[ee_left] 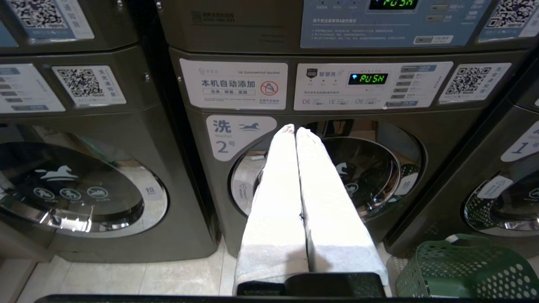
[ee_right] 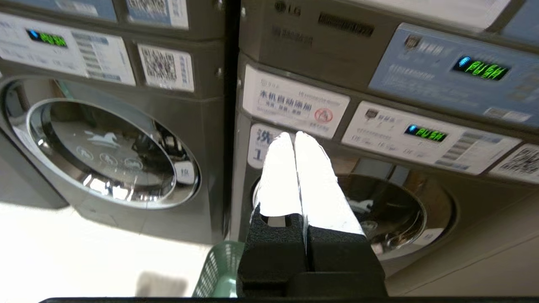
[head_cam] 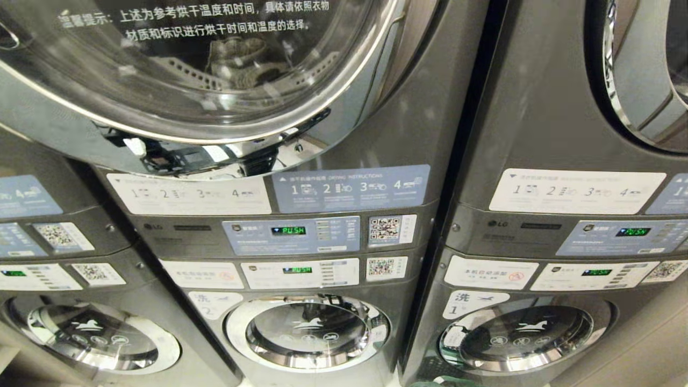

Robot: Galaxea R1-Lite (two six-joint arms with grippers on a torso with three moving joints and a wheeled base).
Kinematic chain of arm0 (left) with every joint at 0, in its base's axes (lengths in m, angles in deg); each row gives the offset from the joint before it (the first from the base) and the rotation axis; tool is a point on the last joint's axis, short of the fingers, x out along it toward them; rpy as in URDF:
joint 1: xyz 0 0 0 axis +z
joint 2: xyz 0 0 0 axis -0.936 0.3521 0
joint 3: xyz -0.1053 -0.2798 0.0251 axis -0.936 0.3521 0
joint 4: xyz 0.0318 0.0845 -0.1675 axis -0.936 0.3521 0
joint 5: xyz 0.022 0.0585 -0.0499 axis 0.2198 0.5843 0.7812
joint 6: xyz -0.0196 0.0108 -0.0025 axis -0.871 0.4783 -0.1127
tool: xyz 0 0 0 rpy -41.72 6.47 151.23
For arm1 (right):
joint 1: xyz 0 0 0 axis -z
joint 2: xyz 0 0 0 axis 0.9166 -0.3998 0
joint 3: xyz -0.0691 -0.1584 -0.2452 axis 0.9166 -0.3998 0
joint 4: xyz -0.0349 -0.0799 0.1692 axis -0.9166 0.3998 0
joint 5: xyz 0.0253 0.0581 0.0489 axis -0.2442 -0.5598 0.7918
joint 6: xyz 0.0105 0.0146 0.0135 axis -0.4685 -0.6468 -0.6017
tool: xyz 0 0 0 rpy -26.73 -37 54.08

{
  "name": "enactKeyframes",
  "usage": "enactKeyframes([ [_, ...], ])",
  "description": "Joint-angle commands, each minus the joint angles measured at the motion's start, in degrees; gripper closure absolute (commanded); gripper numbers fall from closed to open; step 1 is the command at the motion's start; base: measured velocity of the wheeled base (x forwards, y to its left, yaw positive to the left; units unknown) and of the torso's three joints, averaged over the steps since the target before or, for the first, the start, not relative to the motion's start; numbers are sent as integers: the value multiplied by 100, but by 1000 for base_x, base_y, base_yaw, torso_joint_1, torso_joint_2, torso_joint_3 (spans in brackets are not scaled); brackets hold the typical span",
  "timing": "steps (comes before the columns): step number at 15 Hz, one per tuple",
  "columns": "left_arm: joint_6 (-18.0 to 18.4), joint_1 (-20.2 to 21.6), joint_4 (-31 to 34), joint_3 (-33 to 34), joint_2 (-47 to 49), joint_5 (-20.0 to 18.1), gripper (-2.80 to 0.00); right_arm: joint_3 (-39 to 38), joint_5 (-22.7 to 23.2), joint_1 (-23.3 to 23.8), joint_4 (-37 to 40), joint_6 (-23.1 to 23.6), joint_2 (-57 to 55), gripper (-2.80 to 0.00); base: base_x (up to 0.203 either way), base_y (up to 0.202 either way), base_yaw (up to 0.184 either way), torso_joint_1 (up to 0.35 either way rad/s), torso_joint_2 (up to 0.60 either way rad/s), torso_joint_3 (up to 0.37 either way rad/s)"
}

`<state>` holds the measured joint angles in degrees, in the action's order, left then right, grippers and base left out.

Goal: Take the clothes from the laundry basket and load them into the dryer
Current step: Close the dryer

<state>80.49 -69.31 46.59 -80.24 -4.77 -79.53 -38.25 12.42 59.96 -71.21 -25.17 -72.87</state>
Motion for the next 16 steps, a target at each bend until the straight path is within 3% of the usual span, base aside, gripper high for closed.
enactKeyframes([
  [1, 2, 1, -1, 0, -2, 1, 0, -81, 12, -8, 303, 0, 67, 0, 196, 0, 0, 5, 1, 12],
  [4, -7, 1, -1, 0, -2, 1, 0, -65, 39, -15, 1579, -15, 203, 0, 161, 0, -2, 5, 5, 1],
  [10, 19, 1, -1, 0, -2, 1, 0, -37, -96, -588, 1645, -289, 239, 0, 0, 0, 0, -4, 1, 0],
  [11, 19, 1, -1, 0, 4, 1, 0, -32, -172, -589, 1648, -534, 239, 0, 0, 0, 0, 0, 0, 0],
  [12, 19, 1, -1, 0, -2, 1, 0, 14, -264, -535, 1707, -788, 235, 0, 0, 0, 0, 0, 0, 0],
  [14, 19, 1, -1, 0, -2, 1, 0, 153, -299, -25, 2100, -806, 71, 0, 0, 0, 0, 0, 0, 0],
  [16, 19, 1, 8, 0, -2, 1, 0, 226, -311, 150, 2269, -809, -129, 0, 0, 0, 0, 0, 0, 0],
])
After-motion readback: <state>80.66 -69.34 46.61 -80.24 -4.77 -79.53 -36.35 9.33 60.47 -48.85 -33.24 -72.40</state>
